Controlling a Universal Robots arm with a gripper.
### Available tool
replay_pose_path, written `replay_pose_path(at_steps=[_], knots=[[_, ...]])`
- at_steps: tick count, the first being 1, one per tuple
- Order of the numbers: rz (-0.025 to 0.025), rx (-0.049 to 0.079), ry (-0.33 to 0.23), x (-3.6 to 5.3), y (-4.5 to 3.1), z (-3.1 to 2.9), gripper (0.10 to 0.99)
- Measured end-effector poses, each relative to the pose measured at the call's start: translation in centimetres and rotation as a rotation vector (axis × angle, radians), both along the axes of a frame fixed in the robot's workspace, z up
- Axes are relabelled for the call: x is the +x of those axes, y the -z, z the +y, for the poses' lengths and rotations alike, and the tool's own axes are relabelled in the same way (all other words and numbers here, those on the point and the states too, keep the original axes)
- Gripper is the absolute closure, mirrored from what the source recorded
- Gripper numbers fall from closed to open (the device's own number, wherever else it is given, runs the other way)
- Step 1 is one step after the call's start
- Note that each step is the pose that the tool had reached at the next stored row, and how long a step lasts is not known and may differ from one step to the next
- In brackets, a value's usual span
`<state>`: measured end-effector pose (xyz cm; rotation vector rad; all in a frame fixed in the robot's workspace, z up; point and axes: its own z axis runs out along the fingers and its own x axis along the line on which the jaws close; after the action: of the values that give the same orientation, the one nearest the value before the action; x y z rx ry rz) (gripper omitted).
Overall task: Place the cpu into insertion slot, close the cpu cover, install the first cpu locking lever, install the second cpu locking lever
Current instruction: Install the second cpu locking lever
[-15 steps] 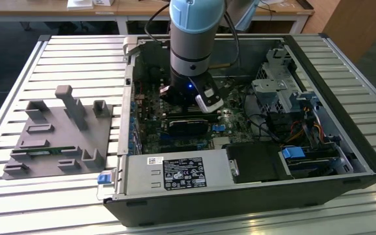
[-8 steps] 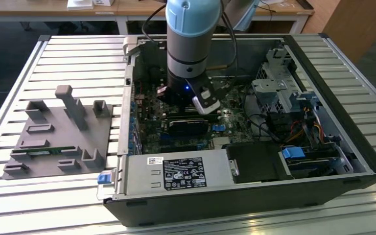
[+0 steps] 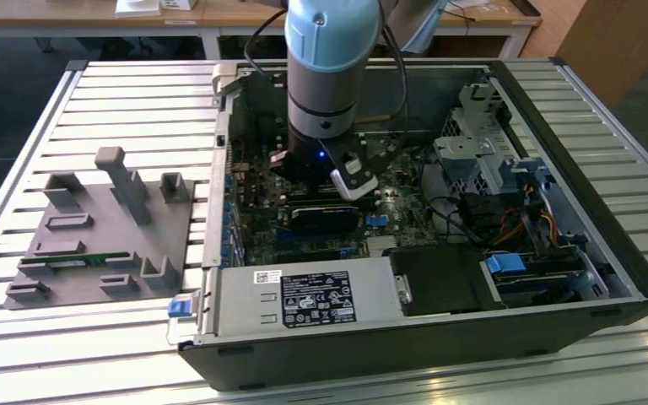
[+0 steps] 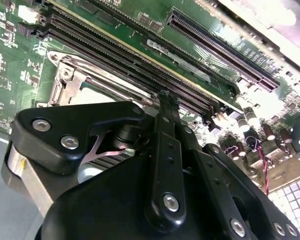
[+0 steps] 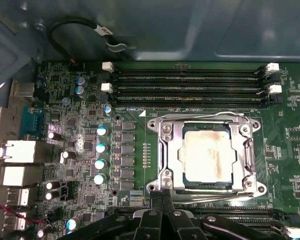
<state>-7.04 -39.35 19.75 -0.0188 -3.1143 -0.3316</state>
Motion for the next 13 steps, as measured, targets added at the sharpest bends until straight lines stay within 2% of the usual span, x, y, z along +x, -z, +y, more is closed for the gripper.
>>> replay_pose_path(at_steps=[7, 13], knots=[[-0.0001, 0.021, 0.000, -0.05, 0.25, 0.00, 0.980], [-0.0001, 0.027, 0.000, -0.42, 0.47, 0.01, 0.980]])
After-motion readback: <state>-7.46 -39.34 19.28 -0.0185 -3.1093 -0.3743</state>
